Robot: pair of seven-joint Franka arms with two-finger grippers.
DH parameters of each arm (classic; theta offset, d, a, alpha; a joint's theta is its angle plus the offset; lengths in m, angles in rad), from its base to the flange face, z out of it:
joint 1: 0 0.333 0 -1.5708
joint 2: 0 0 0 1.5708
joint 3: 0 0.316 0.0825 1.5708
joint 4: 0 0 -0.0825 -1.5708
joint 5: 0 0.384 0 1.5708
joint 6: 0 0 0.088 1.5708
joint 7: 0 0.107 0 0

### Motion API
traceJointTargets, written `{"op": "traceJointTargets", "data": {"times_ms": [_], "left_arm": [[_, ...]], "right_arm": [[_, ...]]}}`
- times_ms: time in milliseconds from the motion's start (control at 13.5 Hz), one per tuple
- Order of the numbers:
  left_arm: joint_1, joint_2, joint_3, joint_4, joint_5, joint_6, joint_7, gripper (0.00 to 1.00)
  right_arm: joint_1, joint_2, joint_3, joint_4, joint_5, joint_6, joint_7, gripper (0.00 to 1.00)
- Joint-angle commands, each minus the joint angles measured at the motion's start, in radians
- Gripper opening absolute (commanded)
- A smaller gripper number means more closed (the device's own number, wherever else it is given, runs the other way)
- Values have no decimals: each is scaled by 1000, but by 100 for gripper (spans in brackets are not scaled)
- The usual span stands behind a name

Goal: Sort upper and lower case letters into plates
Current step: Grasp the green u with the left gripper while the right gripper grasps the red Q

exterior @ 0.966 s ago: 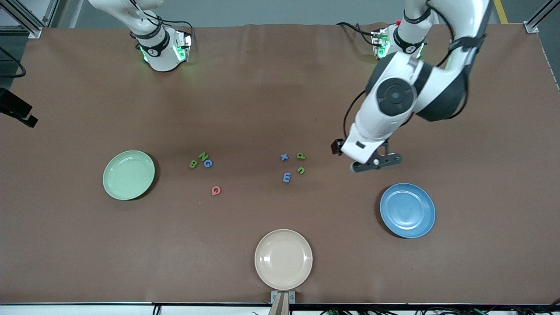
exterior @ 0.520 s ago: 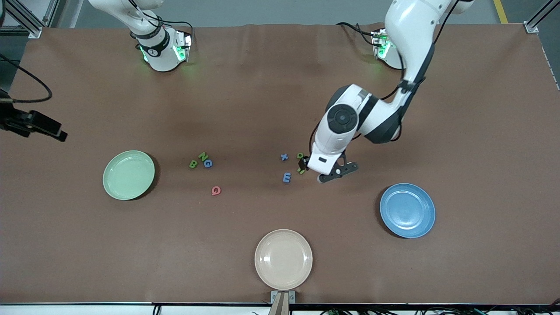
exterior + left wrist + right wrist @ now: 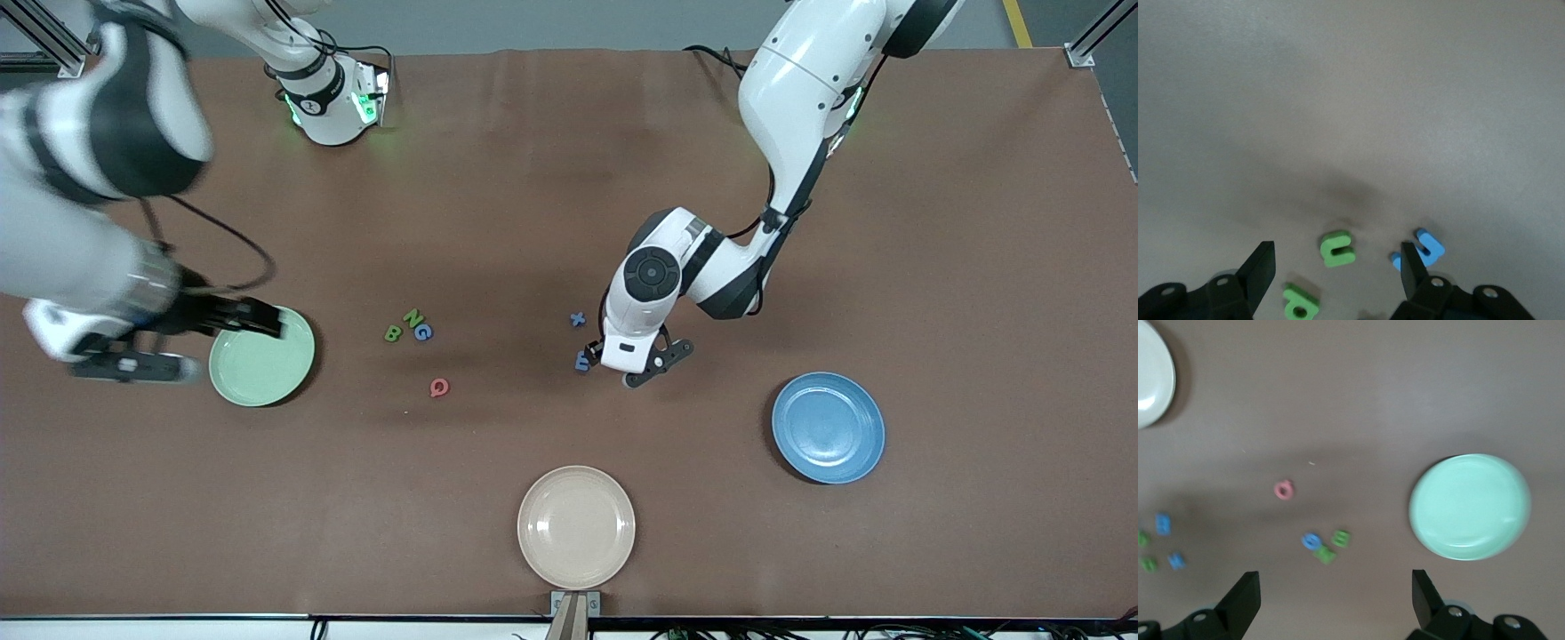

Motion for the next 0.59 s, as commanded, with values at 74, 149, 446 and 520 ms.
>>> {"op": "traceJointTargets", "data": {"times_ms": [74,149,446,520], "left_arm": [[-21,34,11,27,19,4,-54,76],[-24,39,11,25,19,4,-55,75],[-41,51,11,25,19,3,-65,68],[-43,53,11,25,17,4,-66,65]], "right_arm": [[130,4,-9,-280,7,293,324,100],[140,36,-9,-299,12,338,398,100],[183,204,-7,-287,16,514,621,100],[193,244,-7,-267,15,529,622,100]]}}
